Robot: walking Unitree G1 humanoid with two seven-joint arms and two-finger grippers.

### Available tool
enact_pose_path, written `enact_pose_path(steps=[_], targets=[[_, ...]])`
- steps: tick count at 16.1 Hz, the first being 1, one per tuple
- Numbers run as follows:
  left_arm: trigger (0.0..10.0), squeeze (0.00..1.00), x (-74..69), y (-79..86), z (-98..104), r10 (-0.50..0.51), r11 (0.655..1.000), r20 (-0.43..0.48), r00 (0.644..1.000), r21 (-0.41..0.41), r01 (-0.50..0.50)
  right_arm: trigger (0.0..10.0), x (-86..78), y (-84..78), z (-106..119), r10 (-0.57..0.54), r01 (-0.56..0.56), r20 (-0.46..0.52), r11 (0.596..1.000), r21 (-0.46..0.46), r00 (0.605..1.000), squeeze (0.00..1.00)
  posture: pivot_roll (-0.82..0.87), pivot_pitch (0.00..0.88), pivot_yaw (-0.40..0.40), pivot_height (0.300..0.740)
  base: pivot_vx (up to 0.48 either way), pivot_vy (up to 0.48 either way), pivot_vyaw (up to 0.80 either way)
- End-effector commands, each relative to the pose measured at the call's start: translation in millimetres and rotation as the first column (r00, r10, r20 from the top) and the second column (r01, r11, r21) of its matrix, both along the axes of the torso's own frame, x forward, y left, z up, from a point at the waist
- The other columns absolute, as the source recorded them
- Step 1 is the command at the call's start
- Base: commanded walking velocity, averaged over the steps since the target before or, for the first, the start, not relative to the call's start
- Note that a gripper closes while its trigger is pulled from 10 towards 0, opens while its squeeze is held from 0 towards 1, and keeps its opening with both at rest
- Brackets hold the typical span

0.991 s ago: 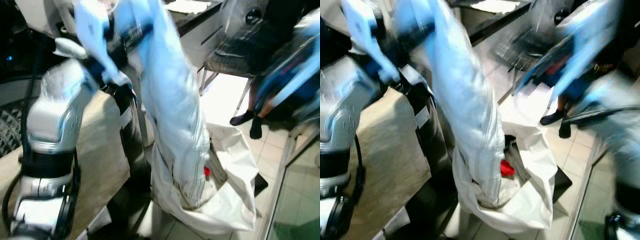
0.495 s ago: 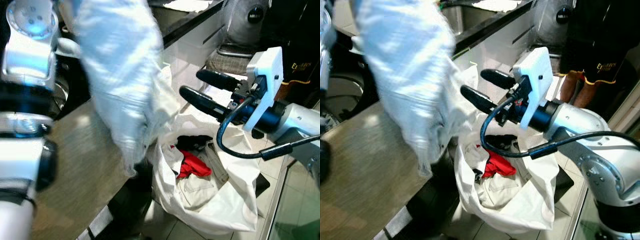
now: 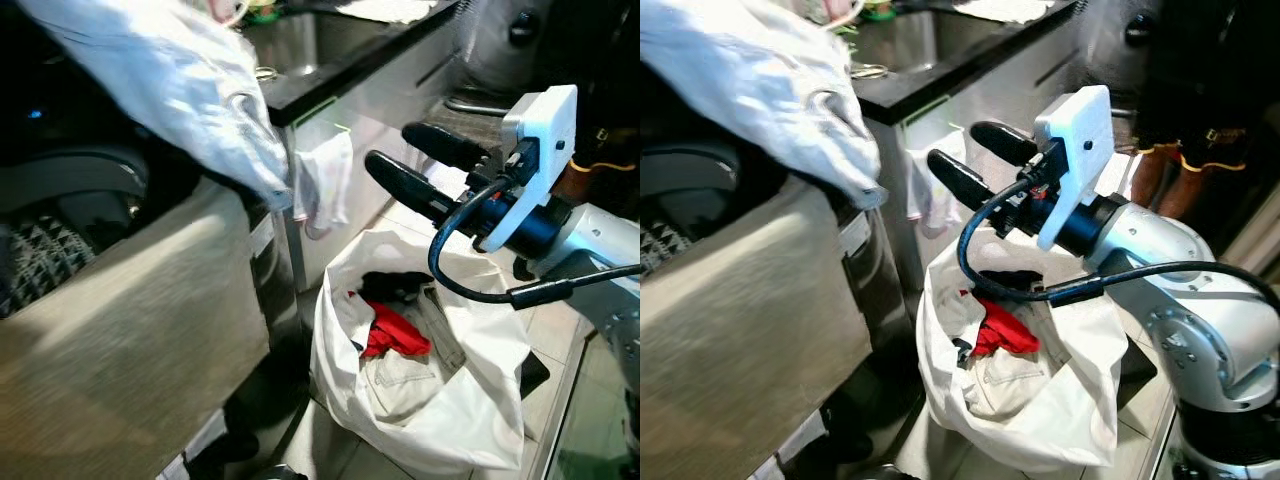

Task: Clothes washing

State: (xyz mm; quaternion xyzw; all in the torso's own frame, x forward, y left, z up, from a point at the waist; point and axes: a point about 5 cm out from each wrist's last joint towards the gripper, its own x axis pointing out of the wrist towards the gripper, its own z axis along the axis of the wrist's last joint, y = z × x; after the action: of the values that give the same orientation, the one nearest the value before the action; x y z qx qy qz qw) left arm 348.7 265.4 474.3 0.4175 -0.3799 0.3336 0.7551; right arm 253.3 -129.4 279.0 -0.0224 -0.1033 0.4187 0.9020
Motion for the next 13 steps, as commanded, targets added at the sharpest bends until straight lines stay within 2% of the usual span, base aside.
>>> enact_pose_path(steps=[1, 2, 3, 4, 5, 6, 8, 10, 11, 13], targets=[[10.0, 0.0, 11.0, -3.3, -18, 0.06, 0.993, -0.09, 0.994, 0.111, -0.05, 10.0, -2.1, -0.3, 4, -0.01, 0.01, 0.036, 1.0, 0.003, 0.999, 0.0, -0.07, 0.0, 0.116, 0.74, 0.0, 0.0, 0.0], [10.0, 0.0, 29.5, -9.2, -57, 0.215, 0.933, -0.221, 0.951, 0.334, -0.133, 10.0, -1.5, 0.0, 2, -0.016, 0.016, 0.028, 1.0, 0.008, 0.999, 0.0, -0.07, 0.0, 0.111, 0.74, 0.0, 0.0, 0.0], [10.0, 0.0, 31.5, -9.7, -62, 0.234, 0.922, -0.231, 0.944, 0.362, -0.14, 10.0, -1.4, 0.1, 2, -0.016, 0.016, 0.026, 1.0, 0.009, 1.0, 0.0, -0.07, 0.0, 0.111, 0.74, 0.0, 0.0, 0.0], [10.0, 0.0, 41.7, -11.0, -91, 0.253, 0.91, -0.337, 0.907, 0.4, -0.106, 10.0, -2.1, 0.8, 0, -0.006, 0.006, 0.018, 1.0, 0.01, 1.0, 0.0, -0.06, 0.0, 0.105, 0.74, 0.0, 0.0, 0.0], [10.0, 0.0, 51.6, -11.2, -130, 0.25, 0.913, -0.504, 0.826, 0.406, -0.029, 10.0, -3.4, 2.7, -1, 0.012, -0.012, 0.011, 1.0, 0.003, 1.0, 0.0, -0.07, 0.0, 0.104, 0.74, 0.0, 0.0, 0.0], [10.0, 0.0, 53.4, -9.1, -144, 0.208, 0.936, -0.582, 0.786, 0.351, 0.012, 10.0, -4.5, 4.1, -2, 0.021, -0.021, 0.017, 1.0, -0.01, 1.0, 0.0, -0.07, 0.0, 0.105, 0.74, 0.0, 0.0, 0.0], [10.0, 0.0, 53.3, -5.6, -150, 0.202, 0.945, -0.607, 0.769, 0.328, 0.011, 10.0, -5.5, 4.7, -4, 0.022, -0.022, 0.019, 0.999, -0.025, 1.0, 0.0, -0.07, 0.0, 0.105, 0.74, 0.0, 0.0, 0.4], [10.0, 0.0, 50.5, 4.5, -152, 0.25, 0.935, -0.605, 0.756, 0.354, -0.025, 10.0, -8.2, 5.4, -7, 0.034, -0.033, 0.014, 0.998, -0.05, 0.999, 0.0, -0.08, 0.0, 0.104, 0.74, 0.0, 0.0, 0.8], [10.0, 0.0, 49.4, 8.3, -151, 0.27, 0.927, -0.616, 0.74, 0.374, -0.028, 10.0, -9.2, 5.7, -8, 0.042, -0.041, 0.01, 0.998, -0.053, 0.999, 0.0, -0.07, 0.0, 0.102, 0.74, 0.0, 0.0, 0.8], [10.0, 0.0, 48.7, 12.1, -153, 0.246, 0.936, -0.679, 0.692, 0.351, 0.011, 10.0, -11.3, 7.6, -9, 0.066, -0.065, 0.012, 0.996, -0.058, 0.998, 0.0, -0.07, 0.0, 0.099, 0.74, 0.0, 0.0, 0.8]])
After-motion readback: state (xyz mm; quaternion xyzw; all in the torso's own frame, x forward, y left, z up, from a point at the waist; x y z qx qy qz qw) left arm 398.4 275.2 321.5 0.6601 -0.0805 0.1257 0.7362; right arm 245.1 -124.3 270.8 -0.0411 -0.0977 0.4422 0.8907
